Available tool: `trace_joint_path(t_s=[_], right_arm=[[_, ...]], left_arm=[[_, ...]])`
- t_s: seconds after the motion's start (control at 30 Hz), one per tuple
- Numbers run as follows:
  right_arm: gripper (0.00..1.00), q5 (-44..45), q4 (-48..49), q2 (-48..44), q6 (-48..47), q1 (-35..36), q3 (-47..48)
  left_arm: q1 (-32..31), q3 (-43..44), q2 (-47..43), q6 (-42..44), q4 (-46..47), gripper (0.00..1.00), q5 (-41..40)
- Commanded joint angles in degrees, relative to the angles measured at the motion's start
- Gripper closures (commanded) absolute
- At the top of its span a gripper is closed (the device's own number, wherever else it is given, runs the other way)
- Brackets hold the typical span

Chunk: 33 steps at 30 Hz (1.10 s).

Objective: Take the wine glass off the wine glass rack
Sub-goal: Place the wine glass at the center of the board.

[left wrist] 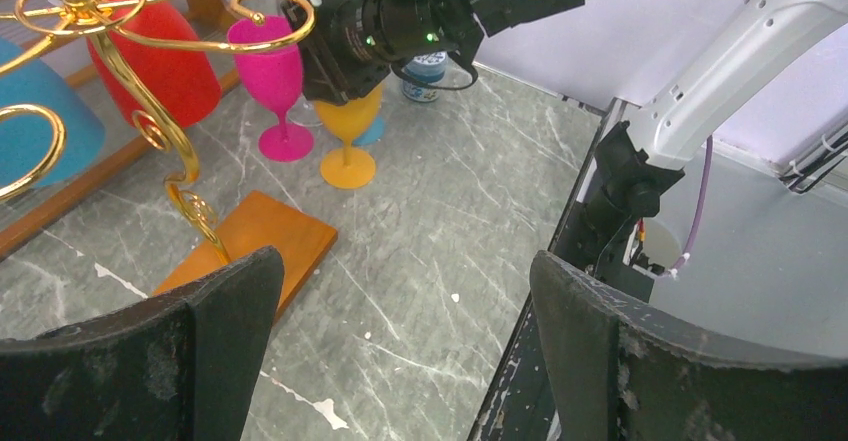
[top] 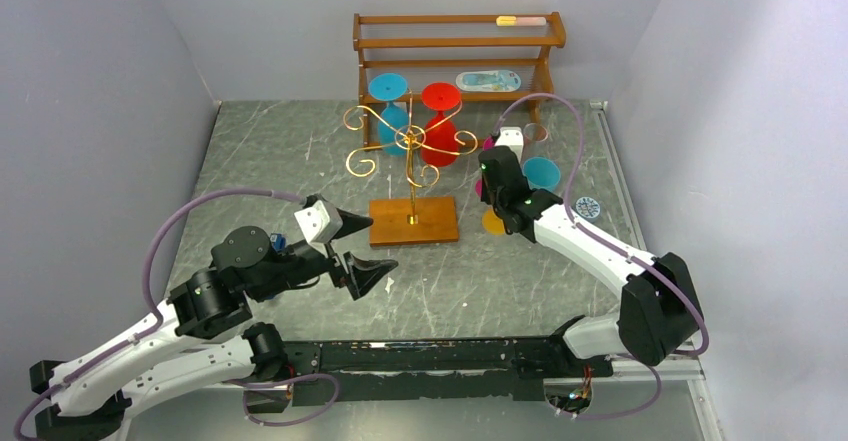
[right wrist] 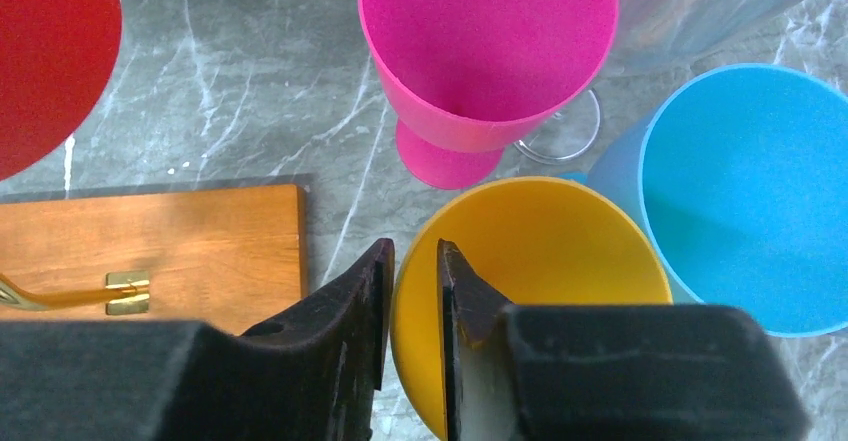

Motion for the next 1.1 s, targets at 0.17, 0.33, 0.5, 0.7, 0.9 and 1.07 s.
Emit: trace_joint_path(t_s=[0.17, 0.33, 0.5, 0.7, 0.9, 1.07], right_arm=[[0.67, -0.8, -4.3, -2.0, -0.8, -0.5, 5.7], [0.67, -3.5, -6.9, -3.6, -0.5, -0.4, 8.2], [0.66, -5.4, -10.4, -7.9, 2.0, -0.5, 8.7], [0.66, -9.4, -14.1, -18.3, 7.9, -0.5, 5.5], [0.65, -14.1, -16.1, -29.6, 15.6, -0.5, 1.4], [0.64, -18.2, -20.6, -35.1, 20.7, -0.4, 0.5]], left_arm=[[0.0, 1.6, 1.7, -0.8, -2.8, 0.03, -1.1], [0.0, 4.0, 3.3, -1.5, -4.1, 0.03, -3.4], [0.0, 8.7, 6.6, -1.3, -7.4, 0.03, -4.3], [0.0, 16.9, 11.9, -2.4, -12.4, 0.02, -8.1], [0.4, 29.3, 21.8, -2.0, -20.6, 0.02, -16.3], [9.1, 39.1, 28.5, -1.2, -22.3, 0.02, -10.6]])
